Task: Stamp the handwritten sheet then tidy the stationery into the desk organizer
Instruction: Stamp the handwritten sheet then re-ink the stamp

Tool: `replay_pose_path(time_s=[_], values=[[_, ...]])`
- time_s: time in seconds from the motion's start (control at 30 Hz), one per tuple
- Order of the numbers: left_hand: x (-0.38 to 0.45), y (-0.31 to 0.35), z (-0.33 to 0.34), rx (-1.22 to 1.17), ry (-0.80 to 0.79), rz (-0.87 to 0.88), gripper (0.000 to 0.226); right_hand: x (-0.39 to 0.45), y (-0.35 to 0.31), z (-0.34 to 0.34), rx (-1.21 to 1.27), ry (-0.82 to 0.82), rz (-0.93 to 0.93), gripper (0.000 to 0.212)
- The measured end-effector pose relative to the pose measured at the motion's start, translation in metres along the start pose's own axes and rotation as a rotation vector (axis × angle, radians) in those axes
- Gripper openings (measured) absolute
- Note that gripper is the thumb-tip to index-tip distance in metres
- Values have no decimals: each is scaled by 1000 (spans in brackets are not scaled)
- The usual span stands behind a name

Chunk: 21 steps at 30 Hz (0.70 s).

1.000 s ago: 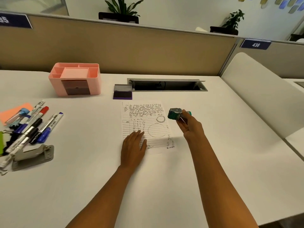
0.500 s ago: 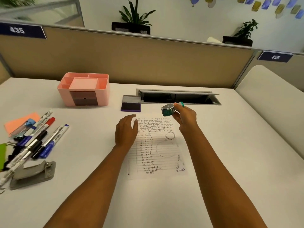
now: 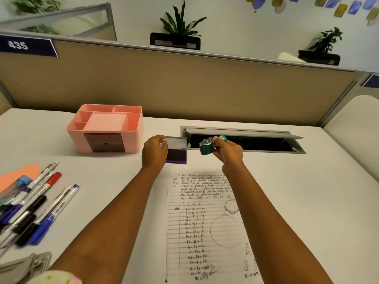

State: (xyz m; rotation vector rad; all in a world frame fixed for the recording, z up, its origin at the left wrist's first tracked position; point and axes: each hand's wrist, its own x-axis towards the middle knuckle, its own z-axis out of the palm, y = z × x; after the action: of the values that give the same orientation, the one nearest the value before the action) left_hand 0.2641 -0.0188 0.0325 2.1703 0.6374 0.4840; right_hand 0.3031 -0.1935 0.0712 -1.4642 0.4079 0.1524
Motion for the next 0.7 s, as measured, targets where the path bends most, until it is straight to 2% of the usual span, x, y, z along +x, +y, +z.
replay_pose_path(time_s=[0.4,0.7], values=[[60,-18,36,78,47,-72,30,48,8,29,-96,-2,-32,47],[81,-28,48,104,21,-86,33,63,14,32,-99,-15,-29,48]])
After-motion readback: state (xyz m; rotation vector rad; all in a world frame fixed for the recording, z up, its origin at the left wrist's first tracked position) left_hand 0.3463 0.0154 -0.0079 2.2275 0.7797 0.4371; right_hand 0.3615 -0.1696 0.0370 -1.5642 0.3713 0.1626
